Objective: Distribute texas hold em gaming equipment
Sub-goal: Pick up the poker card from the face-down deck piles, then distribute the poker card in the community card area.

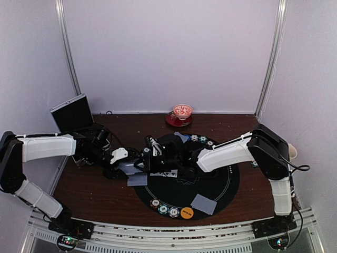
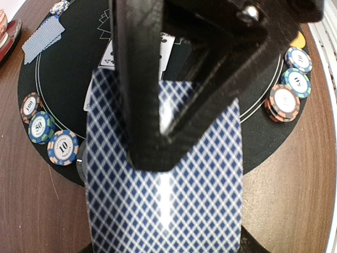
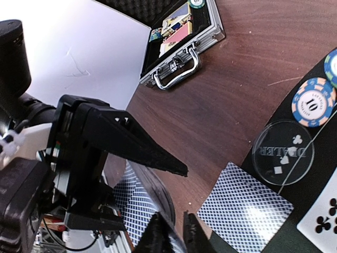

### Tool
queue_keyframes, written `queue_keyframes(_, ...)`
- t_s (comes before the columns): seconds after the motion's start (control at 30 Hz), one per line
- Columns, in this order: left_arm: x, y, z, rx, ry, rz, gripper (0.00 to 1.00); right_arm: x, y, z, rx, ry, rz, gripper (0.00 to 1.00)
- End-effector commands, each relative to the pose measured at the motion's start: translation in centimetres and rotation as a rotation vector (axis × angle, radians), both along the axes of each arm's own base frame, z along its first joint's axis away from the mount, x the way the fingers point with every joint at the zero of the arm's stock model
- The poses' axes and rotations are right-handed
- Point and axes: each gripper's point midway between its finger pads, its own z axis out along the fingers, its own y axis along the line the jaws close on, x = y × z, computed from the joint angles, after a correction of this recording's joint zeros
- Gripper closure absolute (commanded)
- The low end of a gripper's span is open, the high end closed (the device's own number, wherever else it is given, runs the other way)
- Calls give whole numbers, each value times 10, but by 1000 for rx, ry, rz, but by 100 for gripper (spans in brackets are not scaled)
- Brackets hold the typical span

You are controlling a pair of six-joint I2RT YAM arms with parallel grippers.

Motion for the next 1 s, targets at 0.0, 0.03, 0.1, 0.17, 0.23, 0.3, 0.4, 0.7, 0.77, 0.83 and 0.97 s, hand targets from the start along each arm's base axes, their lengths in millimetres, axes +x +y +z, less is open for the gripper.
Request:
queue_keyframes(0.0,-4,-7,9,-53,-7,-36,42,17,-32,-13,-113,-15,-98,92)
queue_keyframes(0.03,-4,-7,9,-52,-7,-36,42,16,-33,-10,-108,-19,-95,96)
queue_keyframes(0.1,-4,-7,8,-51,-5,-35,42,13,-34,-4,-97,-25,-86,100)
queue_keyframes(0.17,-3,-7,8,-50,-6,-35,42,12,-37,1,-97,-34,-85,100)
queue_keyframes(0.23,-4,-7,9,-51,-7,-36,42,12,-44,5,-107,-50,-91,100)
queue_keyframes(0.3,-4,-7,9,-50,-6,-35,42,13,-52,8,-125,-65,-99,100)
queue_keyframes(0.4,-4,-7,9,-51,-6,-35,42,20,-72,14,-182,-107,-140,100)
queue_keyframes(0.7,-3,-7,8,-48,-3,-34,42,59,-166,41,-618,-403,-374,100)
queue_keyframes(0.77,-4,-7,7,-48,1,-34,42,63,-181,45,-716,-455,-398,100)
queue_keyframes(0.83,-3,-7,7,-47,1,-33,42,63,-190,46,-818,-502,-397,100)
queue_keyframes(0.97,-3,-7,6,-46,2,-33,42,61,-201,43,-1038,-604,-373,100)
